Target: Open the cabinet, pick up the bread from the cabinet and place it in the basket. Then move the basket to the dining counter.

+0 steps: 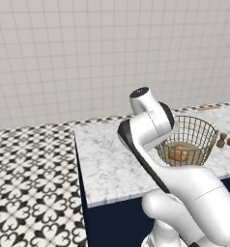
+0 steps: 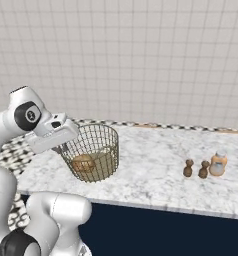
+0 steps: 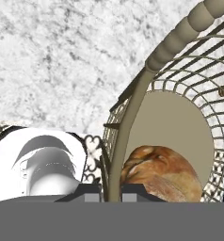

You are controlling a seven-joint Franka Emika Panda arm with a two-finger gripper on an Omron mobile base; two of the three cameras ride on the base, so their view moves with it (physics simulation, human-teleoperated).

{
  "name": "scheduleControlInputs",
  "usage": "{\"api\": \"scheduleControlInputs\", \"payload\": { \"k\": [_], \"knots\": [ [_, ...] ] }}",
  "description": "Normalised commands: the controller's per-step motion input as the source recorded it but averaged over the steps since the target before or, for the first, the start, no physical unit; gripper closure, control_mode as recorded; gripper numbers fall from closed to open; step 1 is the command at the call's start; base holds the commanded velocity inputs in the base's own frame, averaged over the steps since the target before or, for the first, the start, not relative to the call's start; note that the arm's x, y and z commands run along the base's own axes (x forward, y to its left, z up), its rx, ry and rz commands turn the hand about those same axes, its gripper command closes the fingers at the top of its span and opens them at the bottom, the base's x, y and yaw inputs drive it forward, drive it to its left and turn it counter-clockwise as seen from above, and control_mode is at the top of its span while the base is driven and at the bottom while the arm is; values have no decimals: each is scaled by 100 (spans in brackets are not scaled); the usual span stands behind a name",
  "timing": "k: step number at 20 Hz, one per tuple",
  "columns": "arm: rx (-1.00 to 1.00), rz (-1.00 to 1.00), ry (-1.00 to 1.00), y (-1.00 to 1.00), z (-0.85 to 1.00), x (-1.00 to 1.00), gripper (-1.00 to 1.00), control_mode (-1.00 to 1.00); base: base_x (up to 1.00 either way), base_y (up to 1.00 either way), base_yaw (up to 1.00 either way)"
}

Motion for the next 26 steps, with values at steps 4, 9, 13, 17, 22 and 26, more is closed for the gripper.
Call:
{"api": "scheduleControlInputs", "payload": {
  "k": [4,9,13,17,22,26],
  "knots": [
    [0,0,0,0,0,0,100,100,57,23,0],
    [0,0,0,24,-15,56,100,-100,12,5,0],
    [0,0,-1,40,-20,99,100,-100,0,0,0],
    [10,0,9,19,-37,100,100,-100,0,0,0],
    [8,0,14,25,-40,95,100,-100,0,0,0],
    [0,0,-1,18,-57,48,100,-100,0,0,0]
  ]
}}
